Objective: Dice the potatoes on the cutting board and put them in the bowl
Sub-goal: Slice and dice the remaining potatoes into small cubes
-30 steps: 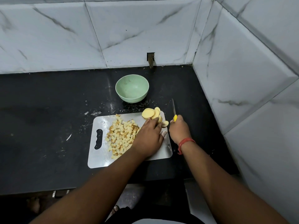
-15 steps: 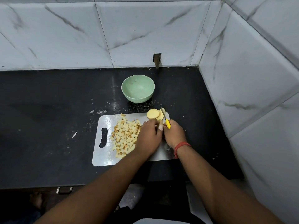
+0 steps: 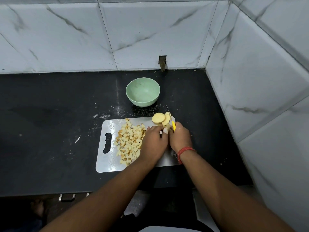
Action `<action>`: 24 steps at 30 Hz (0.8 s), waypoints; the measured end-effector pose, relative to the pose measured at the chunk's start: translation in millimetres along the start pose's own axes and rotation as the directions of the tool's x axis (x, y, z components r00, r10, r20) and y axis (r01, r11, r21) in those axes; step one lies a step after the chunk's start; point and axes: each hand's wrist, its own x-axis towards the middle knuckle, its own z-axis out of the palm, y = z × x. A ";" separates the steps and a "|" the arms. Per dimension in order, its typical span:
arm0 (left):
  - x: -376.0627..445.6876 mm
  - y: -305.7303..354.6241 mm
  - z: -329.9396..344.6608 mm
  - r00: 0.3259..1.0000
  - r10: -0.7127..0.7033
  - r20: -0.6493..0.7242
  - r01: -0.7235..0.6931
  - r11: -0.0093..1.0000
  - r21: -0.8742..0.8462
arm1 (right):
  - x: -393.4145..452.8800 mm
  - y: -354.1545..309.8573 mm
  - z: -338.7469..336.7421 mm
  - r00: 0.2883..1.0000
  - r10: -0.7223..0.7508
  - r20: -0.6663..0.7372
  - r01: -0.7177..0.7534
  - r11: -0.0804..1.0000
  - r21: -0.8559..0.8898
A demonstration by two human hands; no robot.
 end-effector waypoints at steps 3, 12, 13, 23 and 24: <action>-13.5 -3.0 -1.0 0.999 0.039 0.015 -0.038 0.999 -0.025 | -1.2 2.0 -2.2 1.000 0.006 -0.025 -0.006 1.000 0.008; -29.8 -19.8 5.5 0.970 0.208 0.122 -0.220 0.972 0.088 | -12.9 23.0 -10.7 0.996 0.086 0.008 -0.086 0.994 0.068; -30.2 -24.3 5.3 0.953 0.271 0.132 -0.289 0.945 0.150 | -13.3 24.2 -10.7 0.995 0.098 0.004 -0.098 0.994 0.041; -42.3 -58.2 12.0 0.760 0.555 0.339 -0.650 0.636 0.416 | -27.1 26.8 -15.7 0.998 0.035 -0.048 -0.041 0.990 -0.134; -42.5 -59.0 11.6 0.757 0.555 0.344 -0.653 0.633 0.415 | -30.0 27.0 -18.4 0.998 0.032 -0.056 -0.039 0.990 -0.135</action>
